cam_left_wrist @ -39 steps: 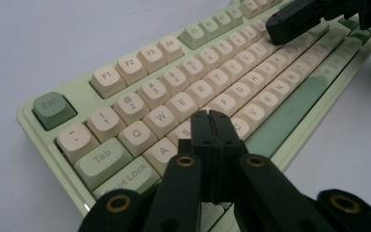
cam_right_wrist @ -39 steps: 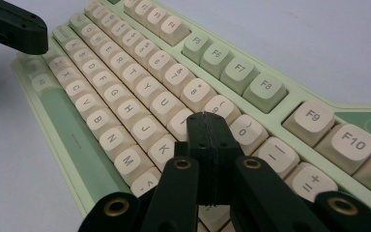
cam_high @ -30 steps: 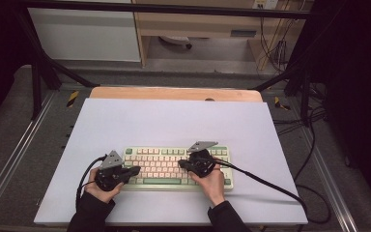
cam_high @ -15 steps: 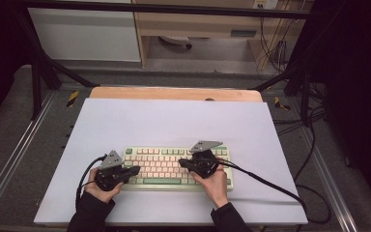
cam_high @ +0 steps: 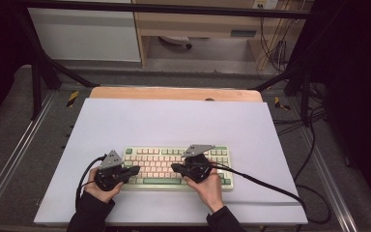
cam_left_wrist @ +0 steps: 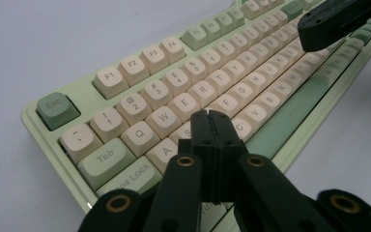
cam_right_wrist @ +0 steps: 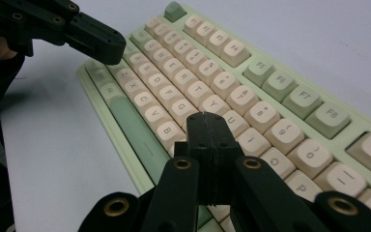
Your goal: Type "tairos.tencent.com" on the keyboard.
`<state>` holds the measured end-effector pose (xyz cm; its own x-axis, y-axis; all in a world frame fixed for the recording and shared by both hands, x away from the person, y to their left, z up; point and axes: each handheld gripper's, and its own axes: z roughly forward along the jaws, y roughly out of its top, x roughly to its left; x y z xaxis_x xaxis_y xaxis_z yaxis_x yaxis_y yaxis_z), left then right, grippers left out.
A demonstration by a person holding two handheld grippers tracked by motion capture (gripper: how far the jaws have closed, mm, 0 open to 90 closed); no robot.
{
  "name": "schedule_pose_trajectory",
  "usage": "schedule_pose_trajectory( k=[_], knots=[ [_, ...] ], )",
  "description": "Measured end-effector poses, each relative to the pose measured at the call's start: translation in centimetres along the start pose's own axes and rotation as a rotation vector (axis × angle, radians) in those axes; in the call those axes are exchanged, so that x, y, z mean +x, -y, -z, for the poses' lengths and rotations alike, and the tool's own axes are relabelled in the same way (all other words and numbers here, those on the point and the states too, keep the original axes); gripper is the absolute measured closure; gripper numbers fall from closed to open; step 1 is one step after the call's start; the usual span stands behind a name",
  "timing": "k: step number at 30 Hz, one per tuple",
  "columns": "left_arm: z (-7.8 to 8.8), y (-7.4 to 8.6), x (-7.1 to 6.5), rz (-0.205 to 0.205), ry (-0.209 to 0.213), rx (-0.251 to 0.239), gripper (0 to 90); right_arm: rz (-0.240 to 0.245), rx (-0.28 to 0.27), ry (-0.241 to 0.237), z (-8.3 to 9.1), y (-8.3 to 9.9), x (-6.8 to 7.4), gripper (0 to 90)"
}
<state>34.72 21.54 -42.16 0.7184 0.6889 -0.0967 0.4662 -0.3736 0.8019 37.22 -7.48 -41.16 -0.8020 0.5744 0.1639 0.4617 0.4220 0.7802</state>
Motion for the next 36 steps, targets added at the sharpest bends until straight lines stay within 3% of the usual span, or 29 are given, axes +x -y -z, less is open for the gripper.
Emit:
schedule_pose_trajectory(
  k=[25, 31, 36],
  knots=[
    [0.0, 0.0, -0.1, -0.003, 0.0, 0.001, 89.8, 0.018, 0.072, 0.006, -1.8, 1.3, 0.6, 90.0],
    [0.0, 0.0, 0.0, -0.001, 0.001, -0.001, 89.8, 0.023, 0.053, 0.006, -1.1, 1.0, 0.5, 90.0],
    [0.3, -0.1, 0.0, -0.003, 0.002, -0.009, 89.7, 0.017, 0.016, 0.03, 0.6, 0.5, 0.0, 90.0]
  ],
)
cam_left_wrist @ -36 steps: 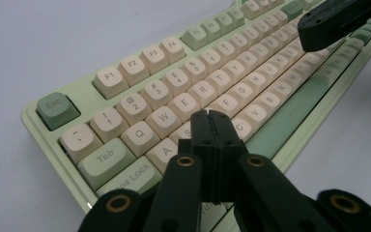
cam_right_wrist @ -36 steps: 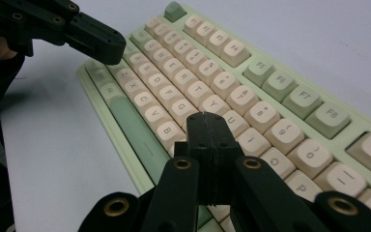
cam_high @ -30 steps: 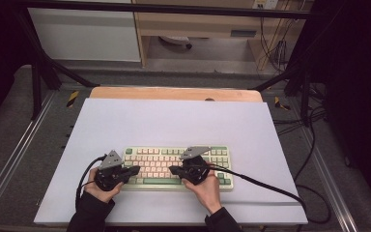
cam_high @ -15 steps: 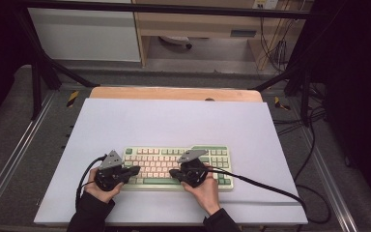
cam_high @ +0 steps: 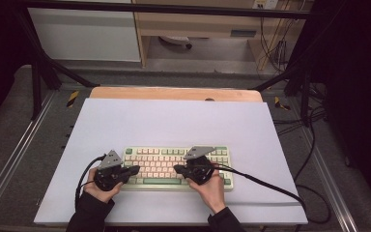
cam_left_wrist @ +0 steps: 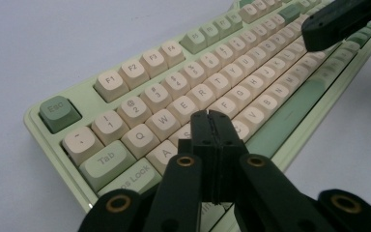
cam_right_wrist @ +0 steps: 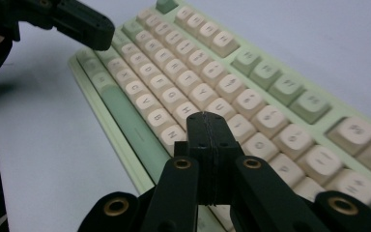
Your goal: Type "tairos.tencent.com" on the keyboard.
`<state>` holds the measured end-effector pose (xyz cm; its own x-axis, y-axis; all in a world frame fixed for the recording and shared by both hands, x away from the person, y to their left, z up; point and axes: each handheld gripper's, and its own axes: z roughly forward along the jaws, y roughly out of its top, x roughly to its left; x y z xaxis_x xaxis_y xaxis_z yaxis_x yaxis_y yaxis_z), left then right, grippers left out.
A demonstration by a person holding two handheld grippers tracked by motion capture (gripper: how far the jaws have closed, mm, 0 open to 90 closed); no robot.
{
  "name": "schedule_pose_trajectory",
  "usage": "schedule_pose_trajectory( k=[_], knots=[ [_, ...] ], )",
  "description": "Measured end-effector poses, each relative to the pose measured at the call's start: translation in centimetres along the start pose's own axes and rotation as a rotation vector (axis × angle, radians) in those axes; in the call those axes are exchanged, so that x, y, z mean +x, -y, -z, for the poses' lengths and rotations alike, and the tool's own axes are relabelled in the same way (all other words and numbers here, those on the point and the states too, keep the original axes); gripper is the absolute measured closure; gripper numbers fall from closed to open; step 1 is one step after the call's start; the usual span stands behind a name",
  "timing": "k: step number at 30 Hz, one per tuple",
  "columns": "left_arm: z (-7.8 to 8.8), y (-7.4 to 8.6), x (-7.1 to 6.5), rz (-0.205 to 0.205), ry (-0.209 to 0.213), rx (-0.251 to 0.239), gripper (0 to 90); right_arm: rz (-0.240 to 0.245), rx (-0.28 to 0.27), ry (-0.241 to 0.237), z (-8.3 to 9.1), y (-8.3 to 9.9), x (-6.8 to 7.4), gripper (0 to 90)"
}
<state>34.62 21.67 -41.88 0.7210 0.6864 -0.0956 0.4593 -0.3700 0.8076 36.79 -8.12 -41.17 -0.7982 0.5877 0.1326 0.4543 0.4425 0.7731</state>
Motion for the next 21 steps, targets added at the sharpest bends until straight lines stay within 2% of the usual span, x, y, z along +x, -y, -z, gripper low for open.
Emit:
schedule_pose_trajectory(
  k=[5, 9, 15, 17, 21],
  knots=[
    [0.4, -0.1, 0.2, -0.003, 0.001, -0.003, 88.3, -0.033, -0.039, 0.034, 2.5, 0.3, -1.6, 86.4],
    [0.6, 0.0, 0.5, -0.006, 0.0, 0.006, 80.5, -0.065, -0.069, 0.067, 4.7, 1.3, -3.1, 77.8],
    [1.2, 0.7, 1.2, -0.02, -0.012, 0.029, 63.4, -0.111, -0.109, 0.124, 7.2, 3.4, -5.3, 56.5],
    [1.6, 0.9, 1.6, -0.009, -0.013, 0.025, 57.6, -0.11, -0.115, 0.141, 7.8, 4.1, -5.8, 46.1],
    [2.3, 1.4, 2.2, -0.007, -0.044, 0.025, 45.2, -0.113, -0.13, 0.168, 8.8, 5.3, -6.6, 31.0]
  ],
)
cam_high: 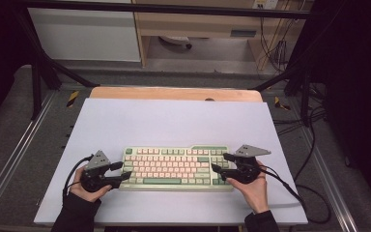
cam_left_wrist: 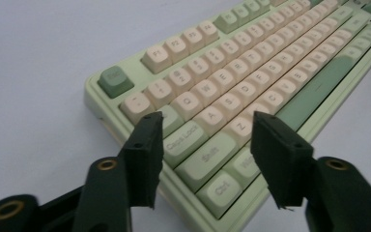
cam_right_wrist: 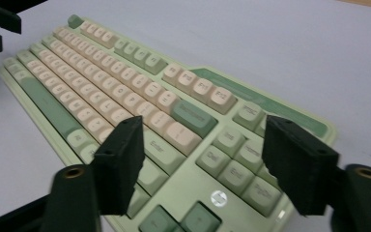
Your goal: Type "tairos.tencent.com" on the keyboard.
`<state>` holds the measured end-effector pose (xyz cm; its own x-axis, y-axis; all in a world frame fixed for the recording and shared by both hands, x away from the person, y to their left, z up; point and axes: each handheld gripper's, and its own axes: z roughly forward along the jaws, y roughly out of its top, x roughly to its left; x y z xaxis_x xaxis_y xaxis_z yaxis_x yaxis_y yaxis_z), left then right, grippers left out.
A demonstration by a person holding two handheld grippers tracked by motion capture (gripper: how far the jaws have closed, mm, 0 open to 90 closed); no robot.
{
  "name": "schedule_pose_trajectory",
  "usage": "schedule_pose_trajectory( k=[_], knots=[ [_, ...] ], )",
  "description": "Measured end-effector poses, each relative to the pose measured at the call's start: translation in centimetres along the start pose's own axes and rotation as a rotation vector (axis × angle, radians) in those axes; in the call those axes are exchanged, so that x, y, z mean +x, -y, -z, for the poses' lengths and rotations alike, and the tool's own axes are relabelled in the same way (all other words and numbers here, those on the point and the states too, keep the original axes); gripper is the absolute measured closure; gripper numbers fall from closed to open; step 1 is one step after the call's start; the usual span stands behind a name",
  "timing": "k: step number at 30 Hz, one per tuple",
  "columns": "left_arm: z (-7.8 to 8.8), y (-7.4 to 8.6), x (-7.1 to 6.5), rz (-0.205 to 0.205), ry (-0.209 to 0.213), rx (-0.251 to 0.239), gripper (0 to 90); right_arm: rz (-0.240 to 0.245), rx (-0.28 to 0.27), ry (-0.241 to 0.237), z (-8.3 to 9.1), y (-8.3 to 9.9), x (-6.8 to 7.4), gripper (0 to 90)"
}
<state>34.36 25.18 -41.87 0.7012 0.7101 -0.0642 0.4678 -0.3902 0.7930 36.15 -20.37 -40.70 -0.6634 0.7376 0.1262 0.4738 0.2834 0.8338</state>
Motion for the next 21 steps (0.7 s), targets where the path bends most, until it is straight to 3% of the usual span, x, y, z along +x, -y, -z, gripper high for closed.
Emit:
schedule_pose_trajectory(
  k=[5, 9, 15, 21],
  knots=[
    [0.4, 0.7, 0.5, 0.003, -0.01, 0.018, 29.4, -0.015, 0.005, 0.022, 0.9, 1.3, -1.3, 17.3],
    [0.5, 1.1, 0.8, -0.005, -0.009, 0.037, 16.9, -0.046, 0.026, 0.007, 1.4, 2.4, -2.2, 10.2],
    [0.7, 1.7, 0.9, -0.004, -0.014, 0.037, 5.6, -0.043, 0.053, 0.007, 1.9, 3.8, -2.9, 5.2],
    [0.9, 2.2, 1.1, 0.0, -0.021, 0.03, 2.6, -0.046, 0.053, -0.006, 2.6, 4.8, -3.2, 3.8]
  ],
)
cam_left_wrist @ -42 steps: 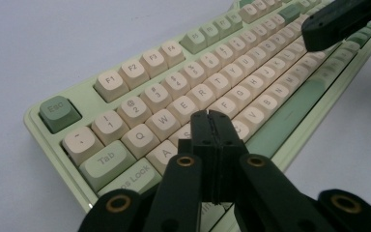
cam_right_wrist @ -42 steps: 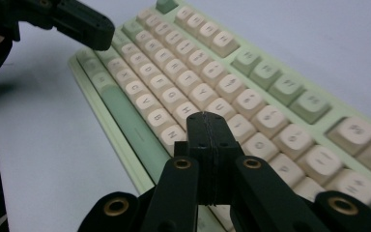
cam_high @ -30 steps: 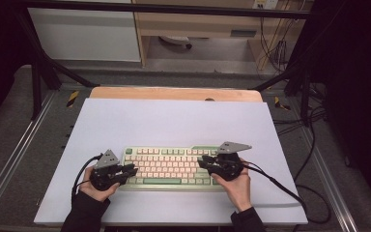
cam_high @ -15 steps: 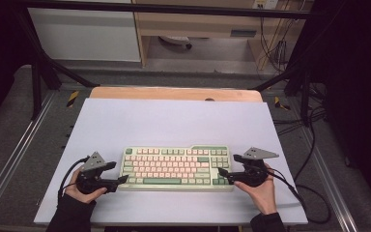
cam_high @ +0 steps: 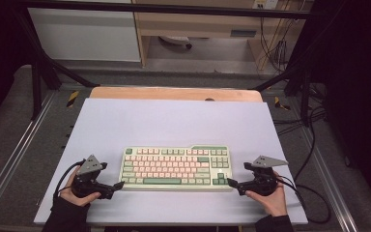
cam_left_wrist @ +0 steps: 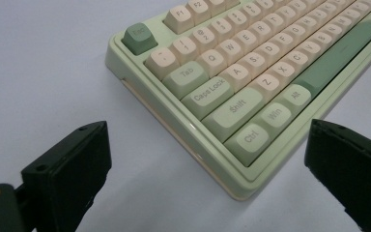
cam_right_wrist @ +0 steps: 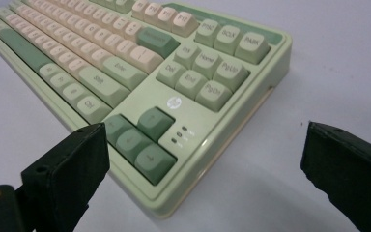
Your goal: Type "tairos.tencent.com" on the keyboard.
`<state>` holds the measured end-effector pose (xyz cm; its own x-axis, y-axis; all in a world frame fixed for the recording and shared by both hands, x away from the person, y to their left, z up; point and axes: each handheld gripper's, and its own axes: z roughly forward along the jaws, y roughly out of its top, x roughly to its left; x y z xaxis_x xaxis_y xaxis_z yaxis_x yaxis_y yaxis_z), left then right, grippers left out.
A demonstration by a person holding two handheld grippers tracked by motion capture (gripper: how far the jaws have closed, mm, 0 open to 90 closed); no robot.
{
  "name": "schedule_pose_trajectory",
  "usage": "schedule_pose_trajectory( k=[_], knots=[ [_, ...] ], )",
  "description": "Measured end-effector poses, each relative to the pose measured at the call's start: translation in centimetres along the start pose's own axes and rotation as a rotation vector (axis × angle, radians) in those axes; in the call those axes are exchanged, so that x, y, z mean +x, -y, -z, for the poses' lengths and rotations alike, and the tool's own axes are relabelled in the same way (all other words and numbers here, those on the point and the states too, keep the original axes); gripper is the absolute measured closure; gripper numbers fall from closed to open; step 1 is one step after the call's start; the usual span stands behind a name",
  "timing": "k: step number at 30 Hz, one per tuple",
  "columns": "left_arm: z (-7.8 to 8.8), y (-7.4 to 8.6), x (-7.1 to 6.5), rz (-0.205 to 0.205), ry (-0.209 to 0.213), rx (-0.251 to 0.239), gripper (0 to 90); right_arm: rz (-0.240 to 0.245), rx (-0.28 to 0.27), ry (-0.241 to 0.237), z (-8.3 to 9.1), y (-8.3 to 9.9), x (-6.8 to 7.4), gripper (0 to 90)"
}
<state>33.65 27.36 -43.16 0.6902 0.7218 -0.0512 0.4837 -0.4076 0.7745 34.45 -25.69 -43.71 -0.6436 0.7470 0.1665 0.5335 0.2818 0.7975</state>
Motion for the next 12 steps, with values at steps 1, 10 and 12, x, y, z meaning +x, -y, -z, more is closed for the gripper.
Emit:
schedule_pose_trajectory(
  k=[1, 10, 12],
  knots=[
    [-0.01, 0.05, 0.03, 0.0, 0.0, 0.0, 2.5, -0.011, 0.005, -0.001, 0.15, 0.26, 0.0, 4.1],
    [-0.01, 0.48, 0.23, 0.008, 0.002, -0.001, 2.6, -0.018, 0.025, -0.008, 0.25, 1.12, -0.26, 2.2],
    [-0.02, 0.51, 0.24, 0.009, 0.001, -0.001, 2.6, -0.018, 0.035, -0.007, 0.21, 1.14, -0.25, 1.3]
  ],
)
